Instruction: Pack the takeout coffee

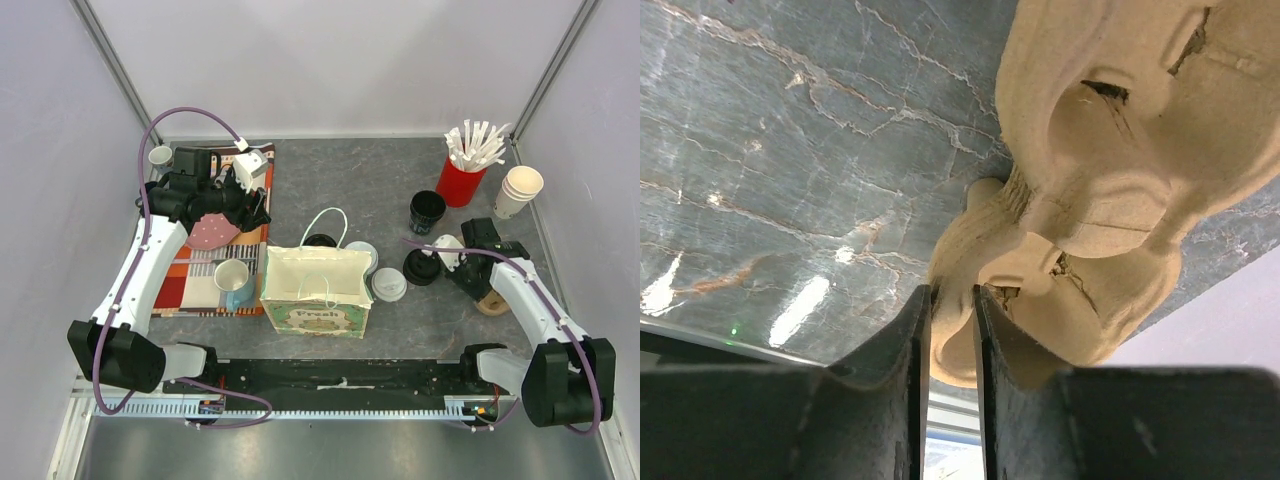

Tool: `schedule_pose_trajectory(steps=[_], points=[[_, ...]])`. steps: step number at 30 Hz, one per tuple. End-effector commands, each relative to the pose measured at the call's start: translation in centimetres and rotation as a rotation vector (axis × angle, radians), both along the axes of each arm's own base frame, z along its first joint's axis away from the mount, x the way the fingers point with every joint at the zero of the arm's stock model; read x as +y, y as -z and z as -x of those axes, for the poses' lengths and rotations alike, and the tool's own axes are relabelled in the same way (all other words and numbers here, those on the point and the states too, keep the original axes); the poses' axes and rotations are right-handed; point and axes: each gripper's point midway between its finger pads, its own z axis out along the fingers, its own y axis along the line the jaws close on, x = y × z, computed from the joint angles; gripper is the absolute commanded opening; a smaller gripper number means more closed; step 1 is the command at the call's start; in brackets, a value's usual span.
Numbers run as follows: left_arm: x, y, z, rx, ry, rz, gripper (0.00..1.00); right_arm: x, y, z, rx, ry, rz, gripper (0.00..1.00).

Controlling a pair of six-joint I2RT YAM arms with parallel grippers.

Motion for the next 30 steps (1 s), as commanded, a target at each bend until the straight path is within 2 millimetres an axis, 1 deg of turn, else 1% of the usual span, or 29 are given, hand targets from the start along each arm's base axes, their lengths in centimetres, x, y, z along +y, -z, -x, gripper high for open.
schedule_pose_trajectory(steps=[1, 4, 6, 7, 8, 11, 12, 14, 16, 20, 21, 26, 27, 29, 30], points=[[-0.4, -0.8, 0.2, -0.038, 0.045, 0.006, 0.67, 0.4, -1.0, -0.2, -0.018, 0.01, -0.034, 0.24], [-0.4, -1.0, 0.3, -0.044, 0.05, 0.008, 0.67, 0.1, -0.9, 0.2, -0.015, 0.013, -0.023, 0.25], [-0.4, -1.0, 0.4, -0.044, 0.053, 0.01, 0.67, 0.0, -0.7, 0.3, -0.017, 0.012, -0.014, 0.29], [-0.5, -1.1, 0.4, -0.045, 0.053, 0.012, 0.67, 0.0, -0.7, 0.3, -0.019, 0.013, -0.017, 0.29], [-0.5, -1.0, 0.5, -0.042, 0.054, 0.012, 0.67, 0.2, -0.8, 0.2, -0.02, 0.011, -0.023, 0.28], [-0.5, -1.2, 0.5, -0.044, 0.057, 0.016, 0.67, 0.6, -1.8, -0.7, -0.049, 0.017, -0.05, 0.13], [-0.6, -1.2, 0.5, -0.042, 0.059, 0.017, 0.67, 0.7, -2.5, -1.3, -0.063, 0.018, -0.051, 0.09], [-0.6, -1.2, 0.5, -0.043, 0.061, 0.016, 0.67, 0.8, -3.0, -1.7, -0.07, 0.033, -0.056, 0.08], [-0.6, -1.2, 0.5, -0.043, 0.06, 0.015, 0.67, 1.0, -3.8, -2.5, -0.092, 0.04, -0.07, 0.1], [-0.6, -1.0, 0.5, -0.039, 0.061, 0.014, 0.67, 0.8, -4.4, -2.9, -0.1, 0.055, -0.062, 0.16], [-0.6, -1.1, 0.5, -0.042, 0.062, 0.013, 0.67, 0.8, -4.3, -2.8, -0.094, 0.055, -0.058, 0.17], [-0.6, -1.0, 0.5, -0.037, 0.064, 0.017, 0.67, 0.6, -3.4, -1.8, -0.062, 0.048, -0.048, 0.16], [-0.7, -1.0, 0.5, -0.037, 0.067, 0.019, 0.67, 0.6, -3.4, -1.8, -0.065, 0.048, -0.049, 0.17], [-0.7, -1.1, 0.5, -0.04, 0.067, 0.018, 0.67, 0.7, -3.4, -1.6, -0.062, 0.045, -0.052, 0.19], [-0.7, -1.1, 0.5, -0.041, 0.068, 0.017, 0.67, 0.8, -3.4, -1.4, -0.061, 0.04, -0.059, 0.24]])
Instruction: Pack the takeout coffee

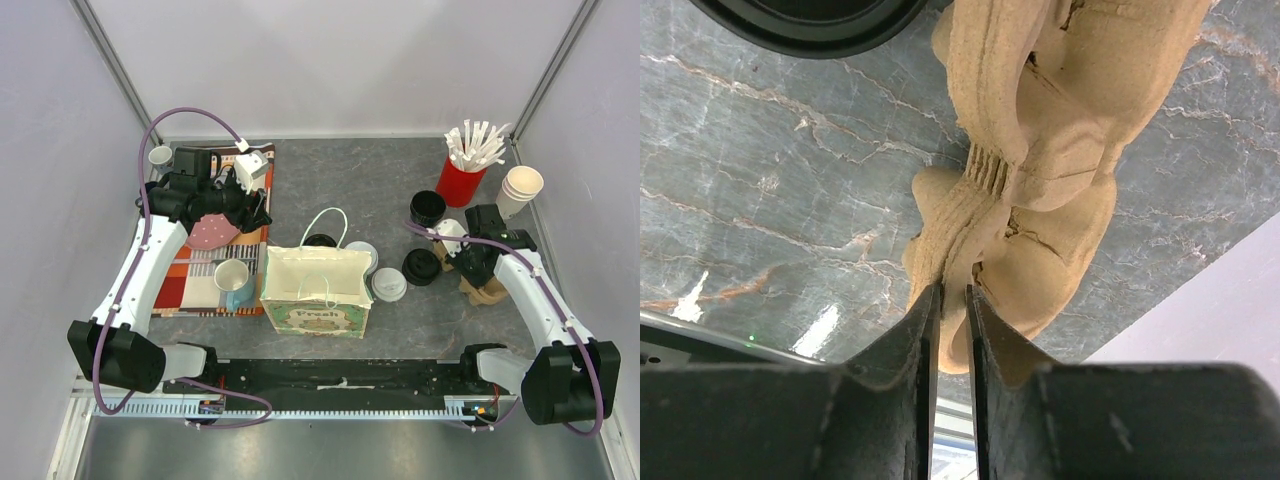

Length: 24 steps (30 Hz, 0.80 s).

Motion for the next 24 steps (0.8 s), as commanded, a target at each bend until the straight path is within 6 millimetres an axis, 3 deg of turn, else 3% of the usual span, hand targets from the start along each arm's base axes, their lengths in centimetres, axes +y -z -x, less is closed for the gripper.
schedule_pose_trajectory(steps=[1, 4, 10, 13, 15, 19, 23, 24], points=[[-0.4, -1.0, 0.2, -0.042, 0.044, 0.009, 0.67, 0.1, 0.0, 0.8, 0.01, -0.008, -0.007, 0.25], [-0.4, -1.1, 0.2, -0.046, 0.046, 0.009, 0.67, -0.1, 0.6, 1.4, 0.025, -0.02, 0.001, 0.32], [-0.4, -1.0, 0.3, -0.043, 0.049, 0.011, 0.67, -0.1, 0.5, 1.5, 0.024, -0.032, 0.008, 0.3], [-0.4, -1.1, 0.4, -0.045, 0.05, 0.012, 0.67, 0.2, 0.5, 1.6, 0.032, -0.047, -0.008, 0.4], [-0.4, -1.2, 0.3, -0.048, 0.052, 0.011, 0.67, 0.2, 0.6, 1.7, 0.043, -0.056, -0.002, 0.41], [-0.4, -1.0, 0.4, -0.043, 0.052, 0.01, 0.67, 0.0, 1.1, 2.0, 0.057, -0.077, 0.028, 0.26], [-0.5, -1.0, 0.3, -0.042, 0.055, 0.011, 0.67, -0.2, 0.8, 1.6, 0.048, -0.074, 0.037, 0.0], [-0.5, -1.0, 0.3, -0.044, 0.055, 0.011, 0.67, -0.1, 0.7, 1.5, 0.047, -0.075, 0.034, 0.0]])
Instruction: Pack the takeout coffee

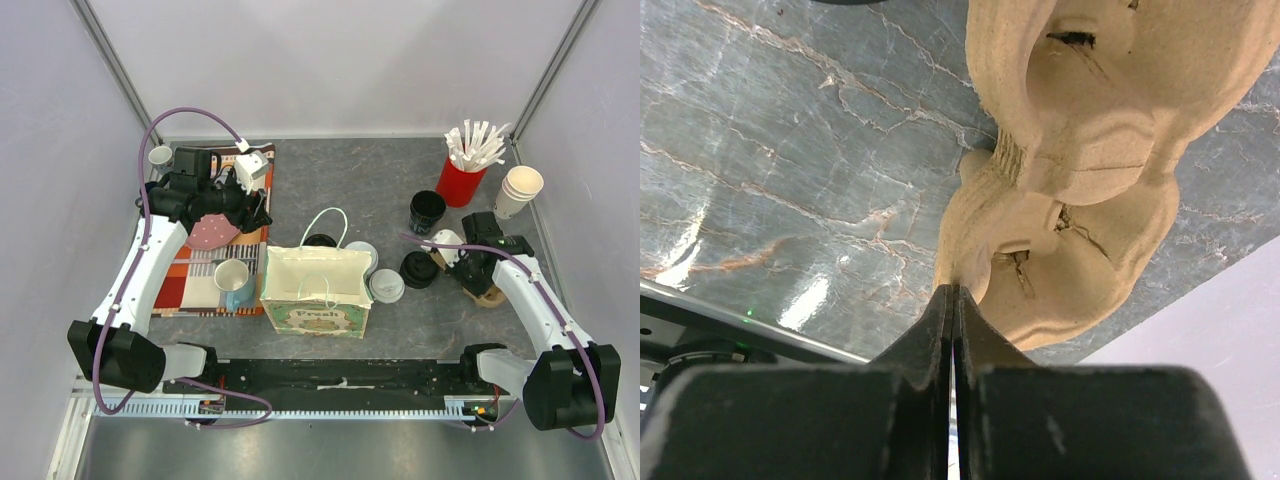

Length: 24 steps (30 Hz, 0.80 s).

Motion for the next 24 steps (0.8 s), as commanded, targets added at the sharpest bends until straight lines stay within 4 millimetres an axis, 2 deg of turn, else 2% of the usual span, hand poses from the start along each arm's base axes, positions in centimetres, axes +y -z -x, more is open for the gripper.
schedule_pose_trajectory(steps=[1, 11, 14, 16, 17, 18, 20, 24], points=[[-0.5, -0.9, 0.3, -0.037, 0.048, 0.01, 0.67, -0.1, -0.6, -0.6, -0.019, -0.012, 0.009, 0.0], [-0.4, -0.9, 0.3, -0.037, 0.048, 0.012, 0.67, -1.5, -1.7, -2.1, -0.091, 0.037, 0.088, 0.0], [-0.5, -1.0, 0.3, -0.04, 0.049, 0.01, 0.67, -1.7, -1.4, -2.0, -0.096, 0.04, 0.101, 0.05], [-0.5, -0.8, 0.3, -0.035, 0.05, 0.012, 0.67, -1.1, -1.3, -1.9, -0.097, 0.03, 0.062, 0.14], [-0.5, -0.9, 0.3, -0.036, 0.05, 0.012, 0.67, 0.2, -1.3, -1.7, -0.097, 0.003, -0.005, 0.39], [-0.5, -0.9, 0.3, -0.036, 0.05, 0.012, 0.67, 0.6, -1.3, -1.7, -0.098, -0.008, -0.028, 0.48], [-0.5, -0.9, 0.4, -0.036, 0.051, 0.013, 0.67, 0.5, -1.6, -2.3, -0.137, 0.026, -0.029, 0.58], [-0.5, -0.8, 0.3, -0.033, 0.051, 0.013, 0.67, -1.6, -3.7, -5.0, -0.308, 0.256, 0.007, 0.64]])
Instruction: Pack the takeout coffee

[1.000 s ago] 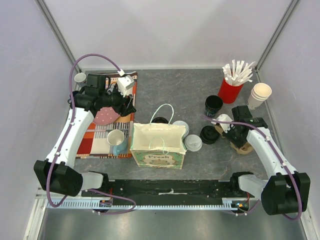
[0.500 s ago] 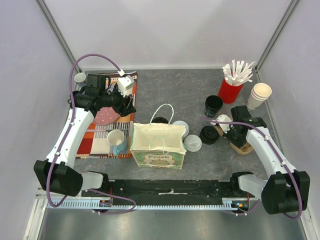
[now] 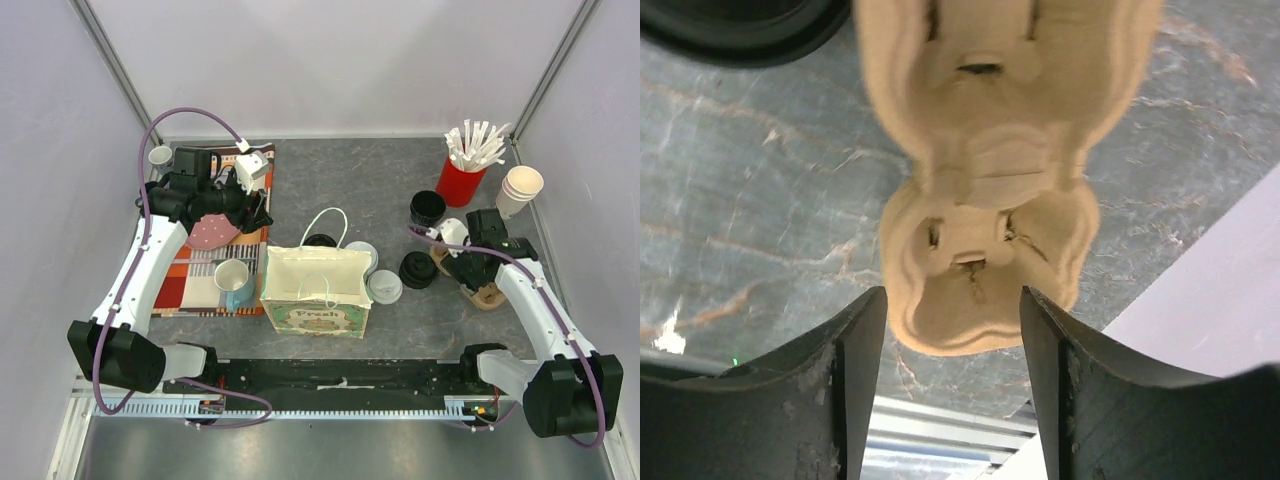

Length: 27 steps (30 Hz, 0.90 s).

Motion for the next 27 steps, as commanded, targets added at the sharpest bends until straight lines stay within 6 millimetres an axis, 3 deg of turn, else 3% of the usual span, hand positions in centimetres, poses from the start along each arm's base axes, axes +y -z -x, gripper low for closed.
schedule_pose_trajectory(steps=[1, 3, 6, 13, 17, 21, 24, 27], points=[[-0.3, -0.7, 0.2, -0.035, 0.039, 0.002, 0.67, -1.9, -3.7, -4.5, -0.268, 0.25, -0.029, 0.65], [-0.3, -0.7, 0.2, -0.034, 0.038, 0.003, 0.67, -2.5, -4.6, -5.3, -0.318, 0.311, -0.035, 0.68], [-0.2, -0.9, 0.3, -0.039, 0.039, 0.003, 0.67, -5.1, -4.4, -5.4, -0.317, 0.385, 0.037, 0.7], [-0.2, -0.9, 0.5, -0.037, 0.043, -0.004, 0.67, -6.4, 0.3, -4.8, -0.134, 0.236, 0.031, 0.7], [-0.1, -0.7, 0.4, -0.031, 0.039, -0.01, 0.67, -7.1, 1.7, -4.7, -0.067, 0.198, 0.017, 0.7], [-0.1, -0.7, 0.4, -0.029, 0.038, -0.008, 0.67, -7.0, 2.6, -5.1, -0.017, 0.145, -0.013, 0.69], [-0.1, -1.0, 0.3, -0.037, 0.036, -0.008, 0.67, -5.3, 3.7, -5.0, 0.021, 0.092, -0.099, 0.66], [0.0, -0.9, 0.2, -0.035, 0.03, -0.013, 0.67, -5.1, 4.9, -4.0, 0.066, 0.073, -0.102, 0.61]])
